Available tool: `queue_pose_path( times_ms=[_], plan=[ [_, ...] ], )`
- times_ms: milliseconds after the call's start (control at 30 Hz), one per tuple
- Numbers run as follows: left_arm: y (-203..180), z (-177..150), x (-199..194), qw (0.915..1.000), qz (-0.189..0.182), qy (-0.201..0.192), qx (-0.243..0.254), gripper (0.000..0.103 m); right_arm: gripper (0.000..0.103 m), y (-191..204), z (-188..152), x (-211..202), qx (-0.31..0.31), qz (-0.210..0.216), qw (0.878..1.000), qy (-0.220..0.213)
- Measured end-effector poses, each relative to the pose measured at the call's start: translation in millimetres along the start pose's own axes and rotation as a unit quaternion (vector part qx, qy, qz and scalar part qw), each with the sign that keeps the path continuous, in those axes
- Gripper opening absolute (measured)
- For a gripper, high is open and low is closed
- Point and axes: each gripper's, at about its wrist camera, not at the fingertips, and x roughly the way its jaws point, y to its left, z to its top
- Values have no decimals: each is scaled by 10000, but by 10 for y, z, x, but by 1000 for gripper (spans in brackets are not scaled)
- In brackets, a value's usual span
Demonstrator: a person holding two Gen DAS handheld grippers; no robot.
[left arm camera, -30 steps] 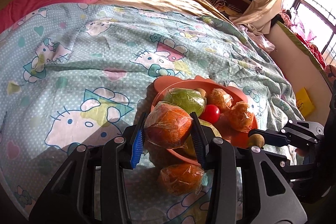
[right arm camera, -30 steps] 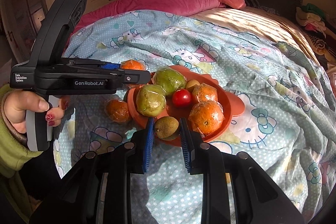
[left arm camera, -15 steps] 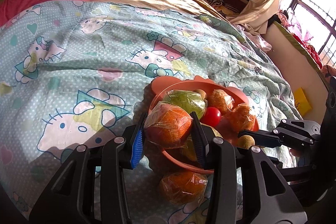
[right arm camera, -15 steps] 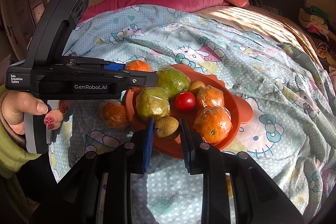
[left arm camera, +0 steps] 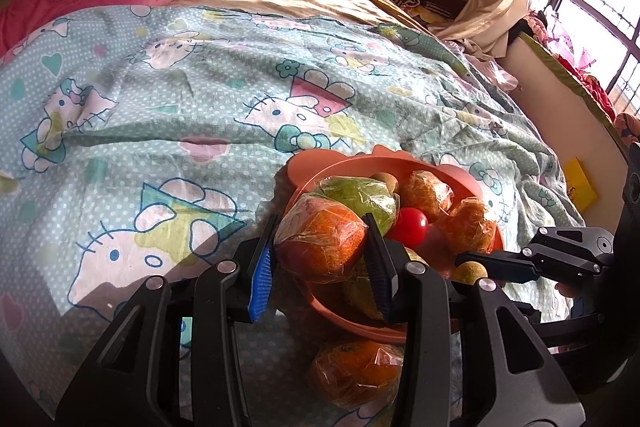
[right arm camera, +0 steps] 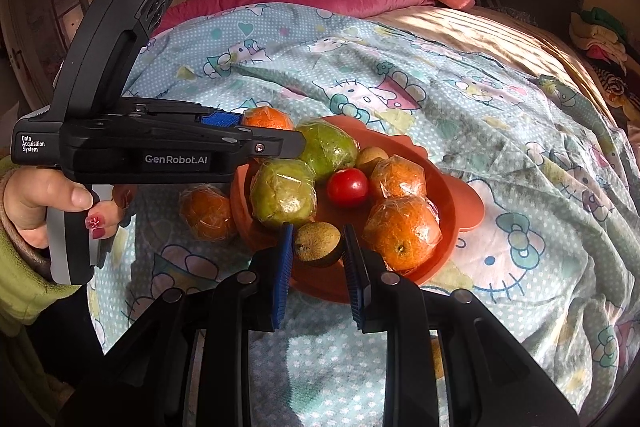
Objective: Organize fruits
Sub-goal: 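Lower the bagged orange onto the plate and open the left tool while the right tool holds its fruit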
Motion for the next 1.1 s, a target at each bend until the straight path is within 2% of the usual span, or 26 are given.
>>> queue_pose_path(
  times_ms=[533, 733, 1100],
  plan=[
    [-21, -4, -1, 10000, 34, -47, 66, 32, 24, 7, -12, -5, 28, -54, 10000, -14],
    [-16, -2, -3, 10000, 17, -50, 41, 32, 32, 26, -18, -55, 34, -36, 10000, -67],
    [32, -7, -41, 9999, -3, -82, -67, 52, 40, 53, -39, -169, 18, -48, 9998, -176]
  ],
)
